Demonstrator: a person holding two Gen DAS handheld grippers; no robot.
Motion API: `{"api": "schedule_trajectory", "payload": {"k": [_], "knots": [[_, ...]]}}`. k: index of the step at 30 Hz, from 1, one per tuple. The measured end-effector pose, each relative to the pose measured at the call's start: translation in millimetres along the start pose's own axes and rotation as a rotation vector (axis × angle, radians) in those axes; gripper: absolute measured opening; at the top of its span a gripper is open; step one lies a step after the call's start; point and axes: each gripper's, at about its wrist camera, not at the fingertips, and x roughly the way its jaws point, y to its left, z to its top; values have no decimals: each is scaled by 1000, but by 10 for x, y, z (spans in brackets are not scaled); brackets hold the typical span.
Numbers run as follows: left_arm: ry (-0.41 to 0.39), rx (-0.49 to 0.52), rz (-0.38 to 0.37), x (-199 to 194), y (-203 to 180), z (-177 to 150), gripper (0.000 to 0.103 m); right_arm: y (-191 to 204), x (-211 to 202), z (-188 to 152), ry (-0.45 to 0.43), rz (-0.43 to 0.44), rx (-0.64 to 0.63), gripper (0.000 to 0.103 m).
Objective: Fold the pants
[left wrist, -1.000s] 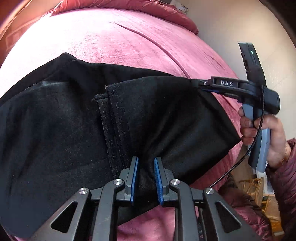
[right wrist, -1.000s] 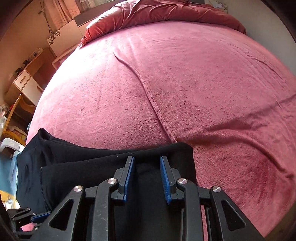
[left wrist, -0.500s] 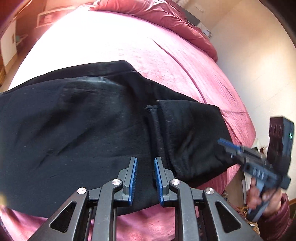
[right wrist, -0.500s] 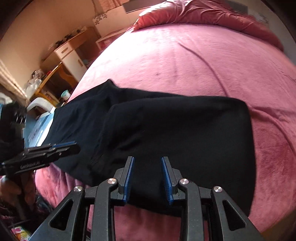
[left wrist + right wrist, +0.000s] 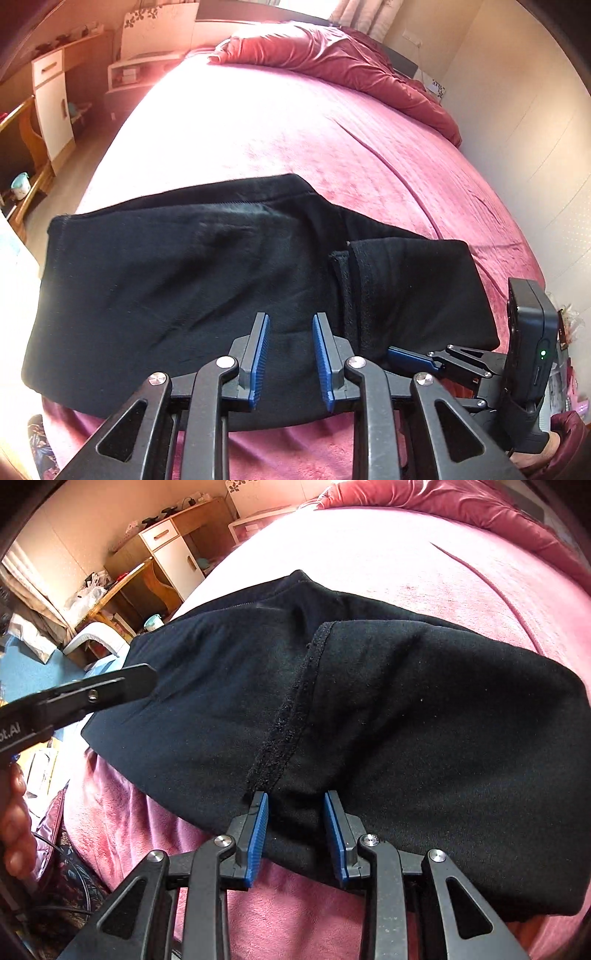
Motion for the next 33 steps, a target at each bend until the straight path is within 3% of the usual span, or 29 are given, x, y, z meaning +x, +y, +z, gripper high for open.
{"api": "schedule_trajectory", "payload": {"k": [9,16,25,28,33], "knots": [[-33,-9,24,-202,91,-19,27,159,4,23,-6,-81,-32,32],[-35,-38,48,-241,207,-54,28,354,68,36,-3,-125,-67,44],[-9,-108,53,-240,392,-135,32,365,30,5,-13,-115,-50,49],[15,-197,20,-247,588,-181,32,335,24,-11,-19,-102,-45,53],[62,-565,-141,-343,1316,-434,35,309,27,-26,-31,-81,-34,59]]}}
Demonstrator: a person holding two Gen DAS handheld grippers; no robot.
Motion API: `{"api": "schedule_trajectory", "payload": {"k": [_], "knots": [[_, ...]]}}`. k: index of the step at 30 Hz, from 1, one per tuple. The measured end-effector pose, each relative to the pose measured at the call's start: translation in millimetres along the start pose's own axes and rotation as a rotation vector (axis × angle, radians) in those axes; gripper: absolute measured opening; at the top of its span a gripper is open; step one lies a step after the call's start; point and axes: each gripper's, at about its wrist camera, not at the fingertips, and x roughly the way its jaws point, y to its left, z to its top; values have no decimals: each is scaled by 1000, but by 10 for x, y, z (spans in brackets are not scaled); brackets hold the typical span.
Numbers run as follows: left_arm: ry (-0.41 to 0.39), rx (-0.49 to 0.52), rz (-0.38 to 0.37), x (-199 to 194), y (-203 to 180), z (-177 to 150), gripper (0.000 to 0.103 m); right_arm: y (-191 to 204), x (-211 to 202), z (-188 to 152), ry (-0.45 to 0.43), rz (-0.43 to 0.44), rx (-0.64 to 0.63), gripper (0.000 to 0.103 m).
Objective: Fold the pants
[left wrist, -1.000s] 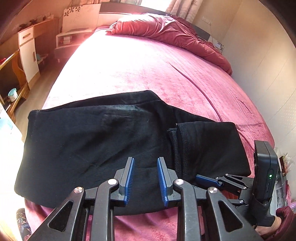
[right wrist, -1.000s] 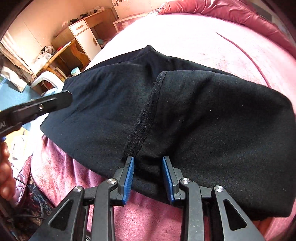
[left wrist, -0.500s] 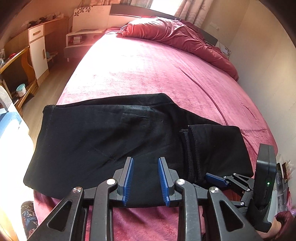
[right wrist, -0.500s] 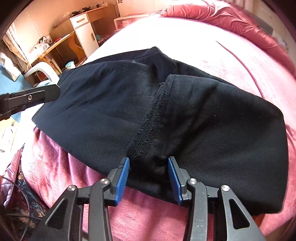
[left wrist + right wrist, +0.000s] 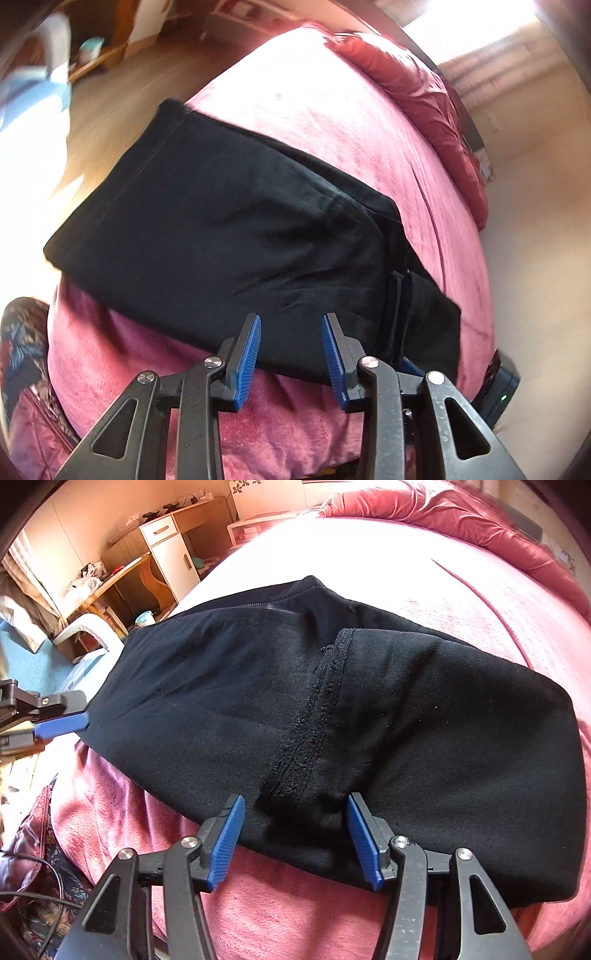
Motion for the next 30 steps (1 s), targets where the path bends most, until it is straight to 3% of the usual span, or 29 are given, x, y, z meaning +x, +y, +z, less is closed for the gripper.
{"api": "schedule_trajectory", "payload": {"k": [2,5,9,17,24,27,30], "knots": [[-5,-143,-52,-120,325,12,35,-13,11,-14,-5,7,3,60],[-54,-300,-58,-304,722,-11,33,-25,11,-19,-11,15,10,62],[-57,-469,-83,-308,1077,-46,33,-34,-1,-18,-15,21,14,63],[-69,-631,-56,-110,1411,-53,35,-39,-13,-21,-16,23,21,63],[-127,-592,-26,-23,1484,55,27,-17,18,-8,-10,17,5,66],[-142,-529,12,-5,1417,91,16,1,24,-3,-9,16,1,67],[-184,-382,70,-104,1170,150,12,5,7,2,-8,23,4,67]]}}
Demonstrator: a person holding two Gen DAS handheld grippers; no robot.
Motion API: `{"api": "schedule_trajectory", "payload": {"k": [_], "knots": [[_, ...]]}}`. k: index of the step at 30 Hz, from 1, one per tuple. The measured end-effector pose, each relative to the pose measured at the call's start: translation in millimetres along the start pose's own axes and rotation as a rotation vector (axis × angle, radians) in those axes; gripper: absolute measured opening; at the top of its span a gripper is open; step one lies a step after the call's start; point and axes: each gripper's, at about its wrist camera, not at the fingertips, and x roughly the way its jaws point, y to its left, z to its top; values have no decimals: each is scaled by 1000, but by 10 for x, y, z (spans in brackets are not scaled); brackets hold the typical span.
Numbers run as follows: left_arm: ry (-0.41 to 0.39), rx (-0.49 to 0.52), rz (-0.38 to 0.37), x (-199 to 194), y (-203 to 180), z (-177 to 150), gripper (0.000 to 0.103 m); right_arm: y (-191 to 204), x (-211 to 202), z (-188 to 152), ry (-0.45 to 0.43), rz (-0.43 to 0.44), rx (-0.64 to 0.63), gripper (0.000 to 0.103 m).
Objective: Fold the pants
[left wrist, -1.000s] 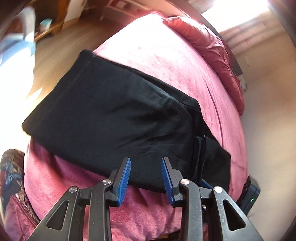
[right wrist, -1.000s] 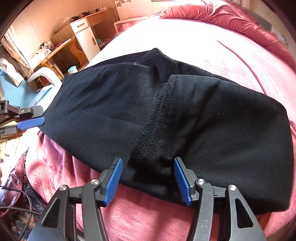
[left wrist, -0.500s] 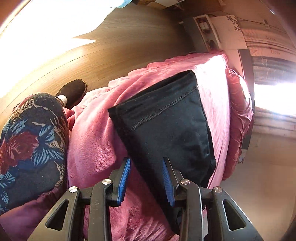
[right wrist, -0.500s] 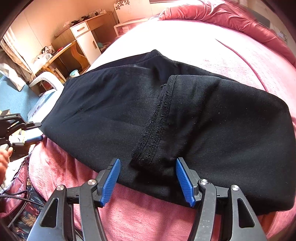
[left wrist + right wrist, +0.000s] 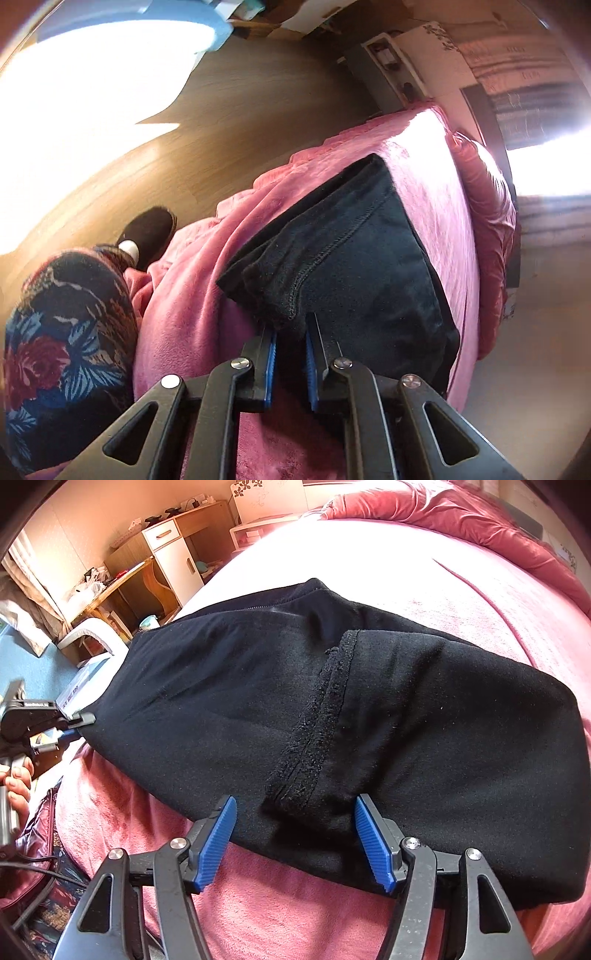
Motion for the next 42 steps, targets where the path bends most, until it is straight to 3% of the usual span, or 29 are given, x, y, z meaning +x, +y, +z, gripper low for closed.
{"api": "schedule_trajectory", "payload": {"k": [5,8,11,18,22,24,25,27,28,30,34,36,39,42], "knots": [[-90,418,-118,-316,-882,-211,12,-173,-306,109,-62,101,89,66],[-53,621,-239,-371,-1356,-448,12,-319,-516,229,-112,202,146,66],[14,787,-313,-313,-1691,-737,12,-452,-644,406,-142,325,199,69],[136,1013,-370,-187,-2012,-1254,12,-387,-601,955,-89,656,202,85],[154,1086,-355,-164,-2074,-1422,12,-198,-368,1240,-10,656,157,85],[158,1116,-347,-153,-2100,-1485,12,-116,-227,1373,22,605,134,84],[160,1131,-346,-161,-2109,-1517,12,-78,-163,1425,34,583,106,76],[159,1155,-337,-174,-2120,-1564,12,23,-11,1490,90,506,52,38],[155,1167,-327,-180,-2138,-1576,12,69,57,1498,113,463,25,14],[157,1163,-336,-234,-2150,-1525,13,97,85,1509,119,434,7,14],[238,955,-586,-506,-1992,-1065,20,64,-229,1617,43,494,34,14],[230,819,-667,-600,-1869,-787,20,83,-391,1651,19,508,23,14],[172,655,-676,-601,-1712,-429,21,87,-578,1670,-3,502,9,14],[125,623,-578,-501,-1708,-269,21,28,-812,1624,-51,499,-3,13]]}}
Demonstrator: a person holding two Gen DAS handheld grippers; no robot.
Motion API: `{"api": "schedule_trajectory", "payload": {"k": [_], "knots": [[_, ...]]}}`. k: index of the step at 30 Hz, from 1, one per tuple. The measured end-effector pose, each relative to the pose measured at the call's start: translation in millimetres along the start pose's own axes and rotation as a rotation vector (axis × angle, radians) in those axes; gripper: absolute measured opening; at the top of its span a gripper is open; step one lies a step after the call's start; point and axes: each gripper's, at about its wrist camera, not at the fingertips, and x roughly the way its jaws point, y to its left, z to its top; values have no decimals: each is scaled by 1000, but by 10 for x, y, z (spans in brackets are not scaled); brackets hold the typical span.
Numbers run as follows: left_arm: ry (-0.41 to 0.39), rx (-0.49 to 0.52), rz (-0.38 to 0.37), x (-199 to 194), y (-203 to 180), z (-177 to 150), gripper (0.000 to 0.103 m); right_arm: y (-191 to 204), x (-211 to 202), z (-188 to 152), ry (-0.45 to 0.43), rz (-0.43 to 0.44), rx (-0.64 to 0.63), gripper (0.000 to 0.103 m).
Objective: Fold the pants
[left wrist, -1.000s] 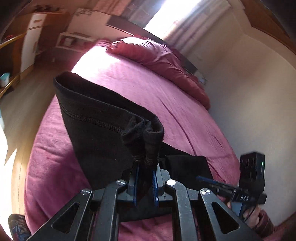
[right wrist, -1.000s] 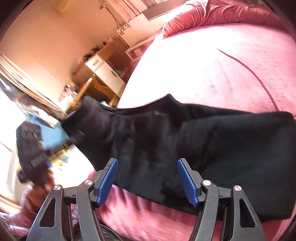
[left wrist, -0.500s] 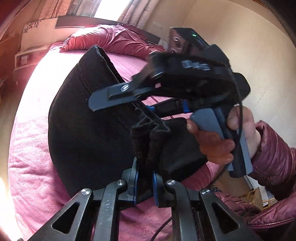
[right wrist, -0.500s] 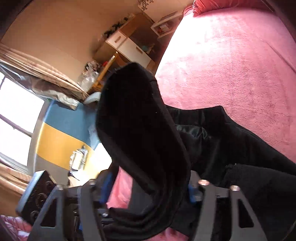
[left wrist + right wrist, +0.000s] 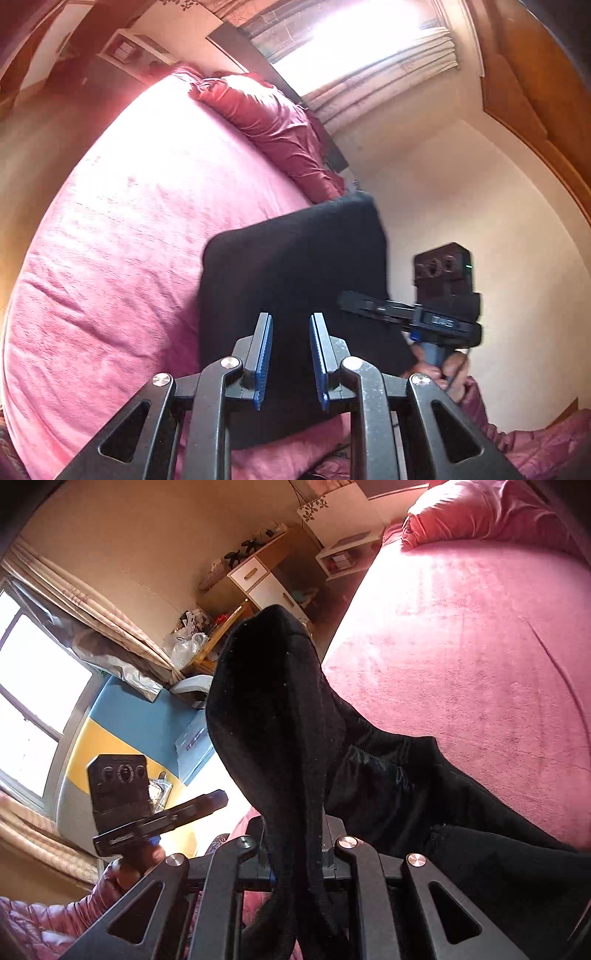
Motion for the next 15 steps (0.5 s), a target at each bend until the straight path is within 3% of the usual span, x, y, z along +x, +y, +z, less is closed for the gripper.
{"api": "schedule_trajectory", "payload": {"k": [5,10,15], "knots": [[90,52,94,333,5,-23,21,-173,-458,-151,-72,-10,52,13],[191,113,72,825,-243,-222,21,-605,-940,-399,-133,-72,148,13],[357,181,68,1349,-468,-567,21,-1303,-1111,-767,-123,-168,308,13]]}}
